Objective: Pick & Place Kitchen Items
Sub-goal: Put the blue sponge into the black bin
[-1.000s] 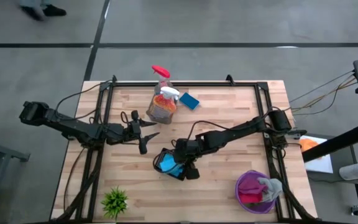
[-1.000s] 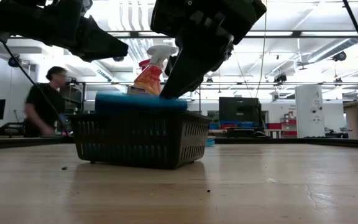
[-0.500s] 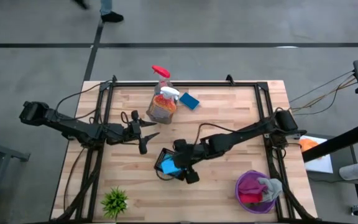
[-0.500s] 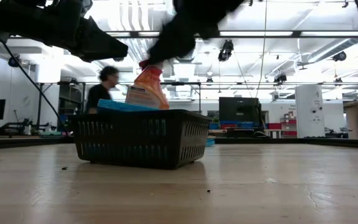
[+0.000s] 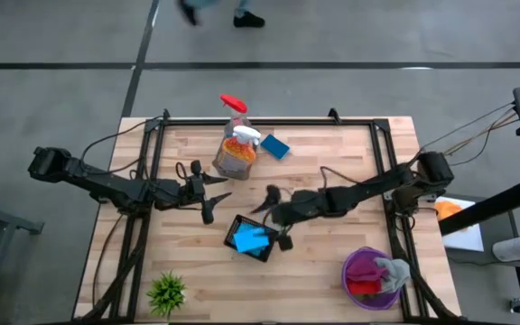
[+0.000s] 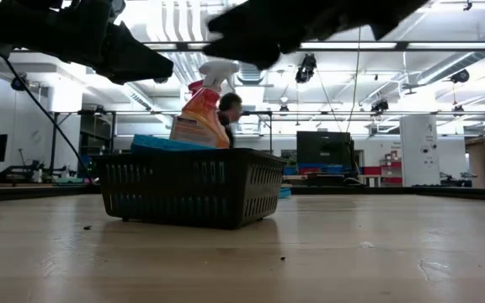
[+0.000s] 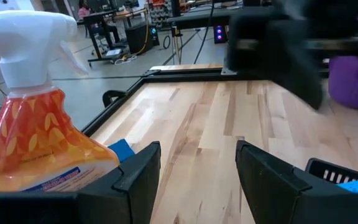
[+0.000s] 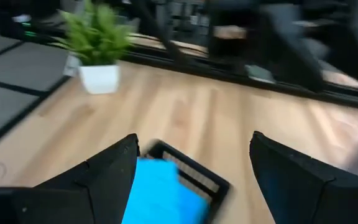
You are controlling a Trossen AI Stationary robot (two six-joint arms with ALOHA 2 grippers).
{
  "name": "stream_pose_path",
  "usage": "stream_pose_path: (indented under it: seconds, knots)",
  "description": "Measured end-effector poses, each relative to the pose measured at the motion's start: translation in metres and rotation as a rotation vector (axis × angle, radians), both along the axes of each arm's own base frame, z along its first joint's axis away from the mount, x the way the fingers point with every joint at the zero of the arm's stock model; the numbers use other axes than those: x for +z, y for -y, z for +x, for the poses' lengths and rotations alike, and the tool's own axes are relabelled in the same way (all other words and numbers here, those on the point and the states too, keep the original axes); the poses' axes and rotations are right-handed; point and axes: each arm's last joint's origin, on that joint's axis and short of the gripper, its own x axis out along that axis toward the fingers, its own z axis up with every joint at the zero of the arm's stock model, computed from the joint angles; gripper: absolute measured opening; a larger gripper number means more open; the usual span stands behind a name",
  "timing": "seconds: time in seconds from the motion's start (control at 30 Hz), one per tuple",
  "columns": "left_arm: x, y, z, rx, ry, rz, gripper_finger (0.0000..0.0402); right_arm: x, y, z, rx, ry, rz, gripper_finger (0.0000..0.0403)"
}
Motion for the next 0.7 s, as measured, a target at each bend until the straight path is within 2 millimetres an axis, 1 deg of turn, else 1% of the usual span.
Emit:
stream_pose_path:
  seconds: [0.17, 0.33, 0.4, 0.5, 0.57, 0.7]
  knots:
    - [0.0, 0.0, 0.0, 0.0, 0.0, 0.0, 0.021, 0.002, 0.022, -0.027, -0.093, 0.009, -0.015, 0.0302]
    - [0.0, 0.0, 0.0, 0.001, 0.002, -0.007, 0.0209, 0.004, 0.04, -0.054, -0.162, 0.074, -0.011, 0.0302]
    - [0.0, 0.0, 0.0, -0.004, 0.006, -0.009, 0.0209, -0.001, 0.049, -0.064, -0.208, 0.078, 0.0, 0.0302]
    - [0.001, 0.0, 0.0, -0.013, 0.011, -0.014, 0.0209, -0.007, 0.068, -0.074, -0.289, 0.065, 0.033, 0.0302]
    - [0.0, 0.001, 0.0, -0.016, 0.009, -0.015, 0.0209, -0.008, 0.082, -0.076, -0.35, 0.057, 0.057, 0.0302]
    - [0.0, 0.001, 0.0, -0.016, 0.006, -0.014, 0.0209, -0.015, 0.113, -0.079, -0.466, -0.021, 0.073, 0.0302]
